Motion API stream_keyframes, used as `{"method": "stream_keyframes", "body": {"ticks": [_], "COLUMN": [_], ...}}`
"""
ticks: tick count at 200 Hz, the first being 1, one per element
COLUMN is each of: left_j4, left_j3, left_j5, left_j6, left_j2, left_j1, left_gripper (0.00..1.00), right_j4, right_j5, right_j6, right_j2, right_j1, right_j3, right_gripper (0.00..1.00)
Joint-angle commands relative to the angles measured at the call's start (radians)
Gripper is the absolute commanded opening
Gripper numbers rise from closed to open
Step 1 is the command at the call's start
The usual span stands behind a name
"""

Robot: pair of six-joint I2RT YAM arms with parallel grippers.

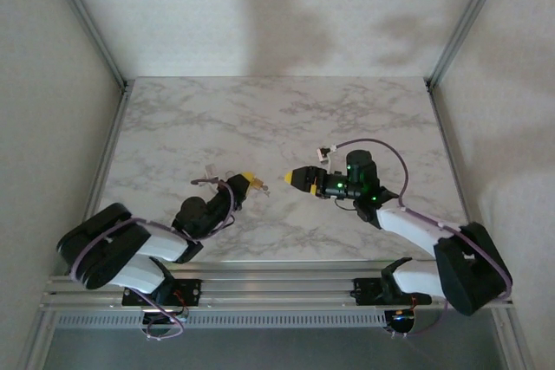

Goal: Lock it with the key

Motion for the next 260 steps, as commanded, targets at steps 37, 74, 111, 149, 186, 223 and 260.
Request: {"method": "stream_keyframes", "body": {"ticks": [37, 74, 111, 149, 186, 223, 260], "left_j4": [0.307, 0.326, 0.372, 0.381, 0.400, 0.412, 0.410], "left_j3": [0.112, 0.153, 0.192, 0.206, 0.209, 0.219, 0.223], "left_j5": [0.074, 0.064, 0.070, 0.068, 0.075, 0.078, 0.080], "left_j6": [-0.159, -0.180, -0.204, -0.191, -0.189, -0.191, -0.188], "left_j2": [0.249, 0.342, 0.412, 0.425, 0.442, 0.457, 0.452], "left_j1": [0.003, -0.007, -0.008, -0.010, -0.009, -0.016, -0.020], "left_gripper": [0.00, 0.00, 0.00, 0.00, 0.00, 0.00, 0.00], "right_j4": [0.354, 0.348, 0.353, 0.282, 0.140, 0.141, 0.172], "right_j5": [-0.038, 0.000, 0.006, 0.034, 0.095, 0.068, 0.030], "right_j6": [0.142, 0.120, 0.130, 0.107, 0.053, 0.063, 0.093], "right_j2": [0.149, 0.147, 0.153, 0.141, 0.097, 0.123, 0.181], "right_j1": [0.016, 0.021, 0.021, 0.019, 0.018, 0.018, 0.018], "right_j3": [-0.047, -0.053, -0.054, -0.052, -0.036, -0.024, -0.008], "right_gripper": [0.79, 0.54, 0.47, 0.37, 0.34, 0.28, 0.29]}}
